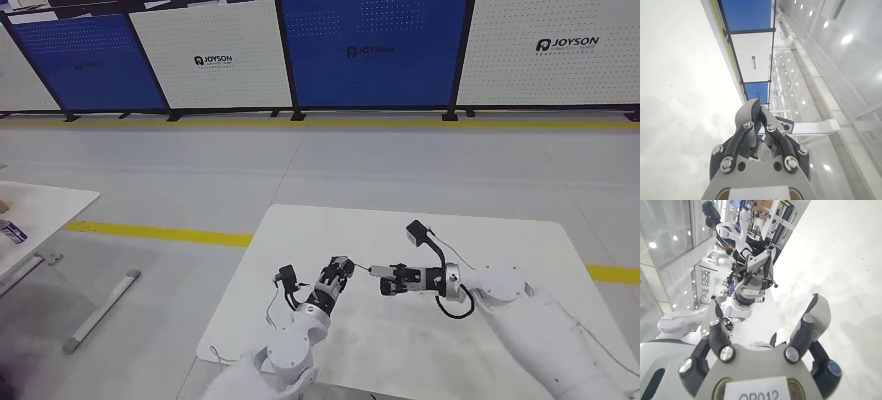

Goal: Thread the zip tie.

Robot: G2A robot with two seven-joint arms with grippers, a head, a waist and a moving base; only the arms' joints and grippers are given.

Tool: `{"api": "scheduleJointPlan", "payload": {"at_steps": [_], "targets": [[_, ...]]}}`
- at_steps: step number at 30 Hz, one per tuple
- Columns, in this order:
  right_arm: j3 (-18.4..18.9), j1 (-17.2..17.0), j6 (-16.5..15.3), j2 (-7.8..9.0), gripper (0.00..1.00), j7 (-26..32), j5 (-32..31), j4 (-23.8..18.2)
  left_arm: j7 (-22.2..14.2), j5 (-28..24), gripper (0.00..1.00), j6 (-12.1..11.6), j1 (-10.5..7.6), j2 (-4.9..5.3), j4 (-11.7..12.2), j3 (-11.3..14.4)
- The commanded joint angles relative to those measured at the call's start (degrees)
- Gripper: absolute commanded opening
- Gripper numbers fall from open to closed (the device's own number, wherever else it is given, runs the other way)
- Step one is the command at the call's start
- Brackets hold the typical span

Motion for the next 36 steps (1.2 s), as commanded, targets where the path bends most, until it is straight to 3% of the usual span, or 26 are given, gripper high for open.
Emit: {"api": "scheduleJointPlan", "payload": {"at_steps": [1, 8, 10, 11, 12, 15, 19, 22, 25, 27, 30, 36], "targets": [[0.0, 0.0, 0.0, 0.03, 1.0, -0.1, -0.1, -0.1, 0.0, -0.1, 0.0, 0.0, 0.0, 0.0, 0.0, 0.0], [0.3, -0.7, 0.7, 0.09, 1.0, -1.6, -0.8, -1.0, -0.7, -0.6, 0.0, -0.2, 0.23, -0.14, 0.0, -0.2], [1.1, -1.1, 1.0, 0.27, 1.0, -2.1, -0.8, -1.7, -2.3, -3.3, 0.0, 1.2, 0.43, -0.29, -0.3, -0.6], [1.3, -1.2, 1.2, 0.34, 0.9, -2.0, -1.0, -2.0, -2.7, -3.8, 0.0, 1.7, 0.45, -0.31, -0.5, -0.9], [1.6, -1.3, 1.4, 0.4, 0.42, -1.9, -1.1, -2.2, -3.1, -4.3, 0.0, 2.2, 0.53, -0.32, -0.7, -1.2], [2.1, -1.6, 2.3, 0.46, 0.37, -1.6, -1.7, -2.8, -4.9, -5.6, 0.0, 4.1, 0.91, -0.25, -1.4, -2.5], [2.4, -1.8, 3.1, 0.4, 0.2, -1.3, -2.1, -3.1, -6.2, -5.6, 0.0, 4.2, 1.79, -0.24, -2.2, -3.4], [2.4, -1.8, 3.5, 0.22, 0.18, -0.6, -2.0, -3.0, -8.4, -6.6, 0.0, 5.5, 2.21, -0.25, -2.6, -3.9], [2.3, -1.6, 3.8, -0.09, 0.1, -0.1, -1.9, -2.6, -8.2, -6.0, 0.0, 4.9, 2.62, -0.34, -2.8, -4.3], [2.3, -1.4, 3.8, -0.29, 0.11, 0.2, -1.7, -2.2, -8.5, -5.9, 0.0, 5.0, 2.69, -0.4, -2.8, -4.6], [2.3, -1.2, 3.7, -0.55, 0.01, 0.5, -1.6, -1.7, -8.8, -5.6, 0.0, 5.0, 2.97, -0.5, -3.0, -4.9], [2.4, -1.0, 3.6, -0.95, 0.0, 1.0, -1.8, -1.1, -8.6, -4.0, 0.0, 3.9, 3.4, -0.79, -2.9, -4.9]]}}
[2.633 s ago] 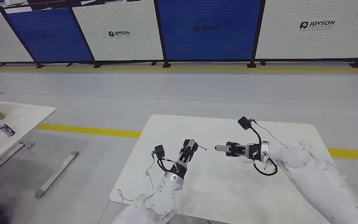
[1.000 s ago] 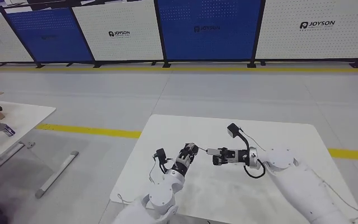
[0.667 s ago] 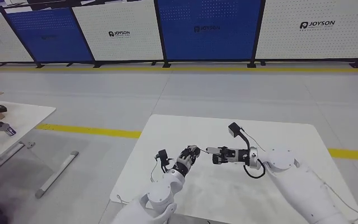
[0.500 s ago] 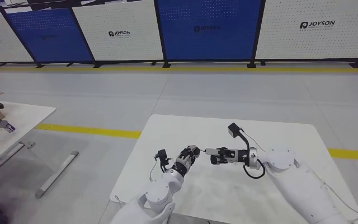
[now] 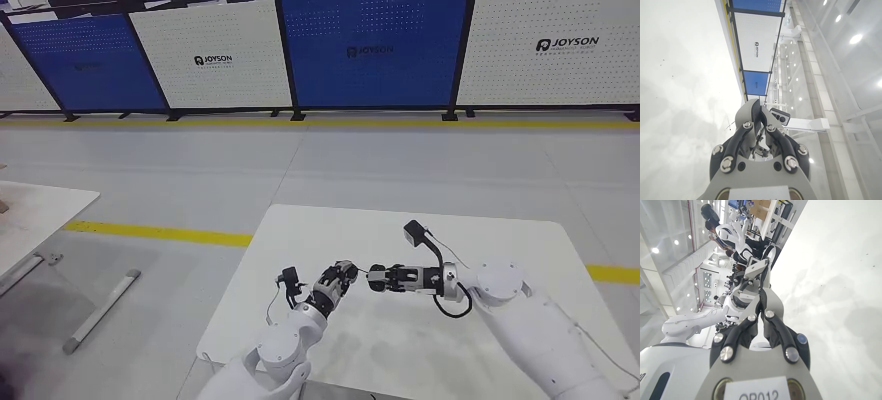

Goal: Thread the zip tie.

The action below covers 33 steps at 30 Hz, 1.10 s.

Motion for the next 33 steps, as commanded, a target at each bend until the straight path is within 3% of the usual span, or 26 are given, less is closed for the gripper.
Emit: {"api": "scheduleJointPlan", "payload": {"at_steps": [1, 2, 3, 4, 6, 7, 8, 10, 24, 26, 31, 33], "targets": [[0.1, 0.1, 0.0, -0.12, 0.0, 0.3, -0.1, 0.2, -0.2, 0.2, 0.0, 0.0, 0.07, -0.12, 0.0, 0.1], [0.1, 0.1, -0.1, -0.17, 0.0, 0.4, -0.1, 0.3, -0.4, 0.4, 0.0, 0.0, 0.06, -0.16, 0.0, 0.1], [0.1, 0.1, -0.1, -0.22, 0.0, 0.6, -0.1, 0.3, -0.6, 0.5, 0.07, 0.1, 0.06, -0.18, 0.0, 0.1], [0.1, 0.1, -0.1, -0.26, 0.0, 0.7, -0.2, 0.4, -0.6, 0.5, 0.36, 0.1, 0.06, -0.18, 0.0, 0.1], [0.2, 0.2, -0.2, -0.36, 0.0, 1.0, -0.3, 0.6, -0.6, 0.5, 0.53, 0.1, 0.06, -0.18, 0.0, 0.1], [0.2, 0.2, -0.2, -0.4, 0.0, 1.2, -0.3, 0.7, -0.6, 0.5, 0.84, 0.1, 0.06, -0.18, 0.0, 0.1], [0.3, 0.3, -0.2, -0.44, 0.0, 1.4, -0.4, 0.9, -0.6, 0.5, 0.86, 0.1, 0.06, -0.18, 0.0, 0.1], [0.4, 0.3, -0.3, -0.51, 0.0, 1.6, -0.5, 1.1, -0.6, 0.5, 1.0, 0.1, 0.06, -0.18, 0.0, 0.1], [0.6, 0.3, -0.4, -0.57, 0.0, 1.9, -0.6, 1.4, -0.6, 0.5, 1.0, 0.1, 0.06, -0.18, 0.0, 0.1], [0.6, -0.1, -0.3, -0.56, 0.0, 1.3, -0.8, 1.1, -2.4, 1.1, 1.0, -0.6, -0.08, -0.15, 0.6, 0.0], [1.8, -0.7, 0.5, -0.01, 0.0, 5.1, -0.4, -0.3, -10.0, 6.4, 1.0, -6.7, 1.11, 0.51, 3.4, -1.7], [2.4, -0.6, 1.0, 0.23, 0.0, 6.6, -0.5, -0.5, -15.4, 8.6, 1.0, -5.2, 1.4, 1.12, 4.5, -2.8]]}}
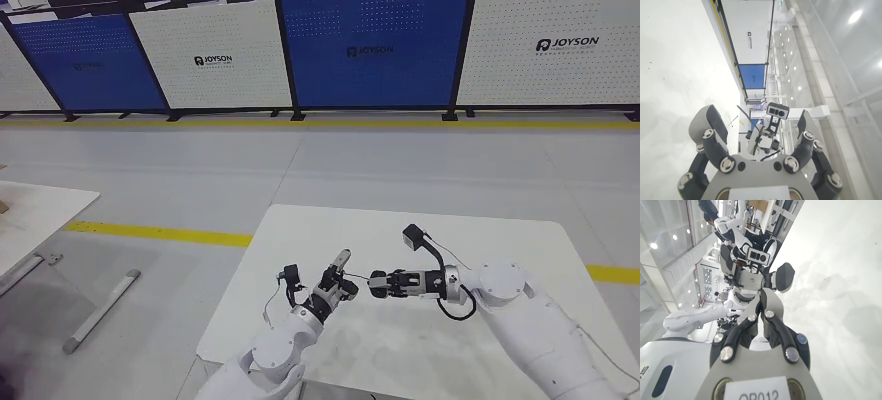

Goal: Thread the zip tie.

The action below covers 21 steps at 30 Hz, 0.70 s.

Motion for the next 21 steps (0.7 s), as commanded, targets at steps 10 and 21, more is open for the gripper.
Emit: {"api": "scheduleJointPlan", "payload": {"at_steps": [10, 21], "targets": [[1.0, 0.1, 2.4, 0.49, 0.0, 1.7, -1.5, -0.9, -13.7, 1.3, 1.0, 3.7, 0.64, 1.56, 0.9, -4.7], [1.0, 0.1, 2.4, 0.49, 0.0, 1.7, -1.5, -0.9, -14.5, -1.1, 1.0, 0.5, 2.66, 1.33, -0.5, -3.7]]}}
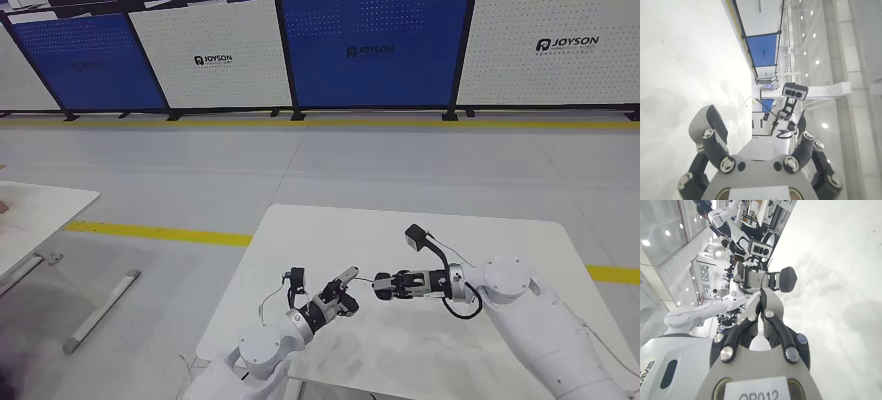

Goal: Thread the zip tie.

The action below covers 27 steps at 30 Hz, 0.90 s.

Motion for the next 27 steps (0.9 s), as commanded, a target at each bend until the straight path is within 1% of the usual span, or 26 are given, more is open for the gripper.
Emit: {"api": "scheduleJointPlan", "payload": {"at_steps": [1, 2, 11, 13, 14, 19, 25, 27], "targets": [[0.0, 0.0, 0.0, 0.0, 0.0, 0.0, 0.0, 0.0, 1.6, -2.2, 1.0, -2.8, 0.8, -0.18, -0.4, -0.6], [0.0, 0.0, 0.0, 0.0, 0.0, 0.0, 0.0, 0.0, 2.1, -2.5, 1.0, -3.4, 0.9, -0.22, -0.5, -0.6], [0.0, 0.0, 0.0, 0.0, 0.0, 0.0, 0.0, 0.0, 2.5, -3.0, 1.0, -3.5, 0.92, -0.32, -0.3, -0.5], [0.0, 0.0, 0.0, 0.0, 0.0, 0.0, 0.0, 0.0, 3.4, -4.9, 1.0, -4.8, 0.94, -0.58, -0.1, -0.3], [0.0, 0.0, 0.0, 0.0, 0.0, 0.0, 0.0, 0.0, 3.7, -5.5, 1.0, -5.3, 0.77, -0.69, 0.1, -0.2], [0.0, 0.0, 0.0, 0.0, 0.0, 0.0, 0.0, 0.0, 4.5, -5.3, 1.0, -5.6, -0.49, -1.04, 1.3, 0.4], [0.0, 0.0, 0.0, 0.0, 0.0, 0.0, 0.0, 0.0, 3.7, -4.5, 1.0, -5.8, -1.71, -1.24, 2.9, 0.6], [0.0, 0.0, 0.0, 0.0, 0.0, 0.0, 0.0, 0.0, 3.4, -4.3, 0.84, -6.1, -1.95, -1.32, 3.5, 0.8]]}}
